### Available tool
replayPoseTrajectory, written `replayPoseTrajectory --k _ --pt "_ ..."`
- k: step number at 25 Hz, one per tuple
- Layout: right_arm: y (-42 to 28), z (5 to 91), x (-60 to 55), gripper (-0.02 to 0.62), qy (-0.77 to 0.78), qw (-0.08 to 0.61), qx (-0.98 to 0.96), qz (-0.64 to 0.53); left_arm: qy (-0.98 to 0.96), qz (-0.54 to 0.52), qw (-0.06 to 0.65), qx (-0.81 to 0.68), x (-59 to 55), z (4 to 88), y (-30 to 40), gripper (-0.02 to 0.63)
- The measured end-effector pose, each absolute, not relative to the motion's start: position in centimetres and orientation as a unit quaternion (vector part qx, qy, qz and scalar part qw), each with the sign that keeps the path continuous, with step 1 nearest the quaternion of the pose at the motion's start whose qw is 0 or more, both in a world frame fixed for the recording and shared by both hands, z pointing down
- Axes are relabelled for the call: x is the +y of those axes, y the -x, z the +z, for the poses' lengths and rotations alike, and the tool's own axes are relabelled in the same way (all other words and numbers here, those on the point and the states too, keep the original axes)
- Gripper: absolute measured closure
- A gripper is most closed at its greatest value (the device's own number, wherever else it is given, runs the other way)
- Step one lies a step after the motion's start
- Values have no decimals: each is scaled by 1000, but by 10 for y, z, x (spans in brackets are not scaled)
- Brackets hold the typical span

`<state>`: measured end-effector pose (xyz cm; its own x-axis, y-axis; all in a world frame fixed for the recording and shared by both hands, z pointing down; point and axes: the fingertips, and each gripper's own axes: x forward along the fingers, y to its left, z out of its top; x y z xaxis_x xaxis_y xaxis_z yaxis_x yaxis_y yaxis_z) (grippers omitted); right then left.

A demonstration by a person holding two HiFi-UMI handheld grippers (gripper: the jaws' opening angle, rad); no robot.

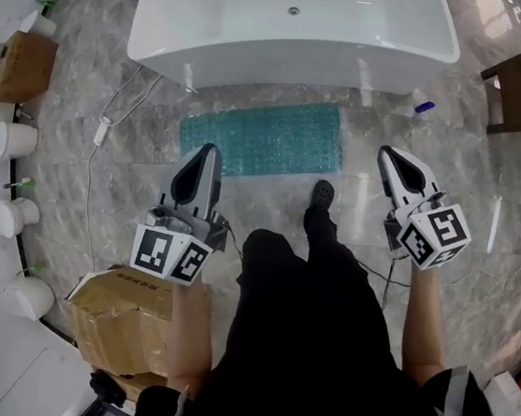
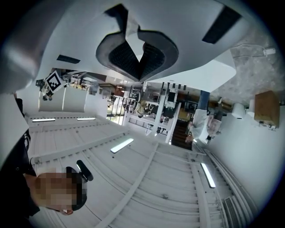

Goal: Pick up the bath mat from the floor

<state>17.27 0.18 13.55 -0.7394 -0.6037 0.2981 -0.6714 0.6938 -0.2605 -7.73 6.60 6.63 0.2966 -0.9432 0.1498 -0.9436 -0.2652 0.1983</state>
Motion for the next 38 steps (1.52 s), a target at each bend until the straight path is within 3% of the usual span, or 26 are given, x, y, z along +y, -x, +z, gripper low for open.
replayPoseTrajectory --k 13,31,34,38 --pt "-150 299 -54 583 -340 184 -890 241 -794 51 201 -571 0 214 71 604" --pt "-137 701 -123 579 -308 313 -852 285 -811 116 256 -513 -80 544 73 604" --pt "-138 766 -132 503 -297 334 -842 304 -802 125 270 -517 -85 591 80 604" --pt "-140 849 -140 477 -303 350 -829 315 -804 145 266 -511 -90 651 84 604"
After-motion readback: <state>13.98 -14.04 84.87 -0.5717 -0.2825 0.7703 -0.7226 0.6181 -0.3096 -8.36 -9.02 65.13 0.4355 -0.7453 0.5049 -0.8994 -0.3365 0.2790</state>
